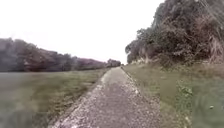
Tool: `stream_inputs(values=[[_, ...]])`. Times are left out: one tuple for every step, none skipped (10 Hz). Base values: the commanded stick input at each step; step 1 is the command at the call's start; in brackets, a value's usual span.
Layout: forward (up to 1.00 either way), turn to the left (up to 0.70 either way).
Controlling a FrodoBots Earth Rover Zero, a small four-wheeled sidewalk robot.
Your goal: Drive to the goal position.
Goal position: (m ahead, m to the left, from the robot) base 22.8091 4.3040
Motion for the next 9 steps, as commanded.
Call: stream_inputs(values=[[1.00,-0.06],[1.00,0.00],[1.00,0.00],[1.00,0.00],[1.00,0.00],[1.00,0.00],[1.00,0.00],[1.00,0.00],[1.00,0.00]])
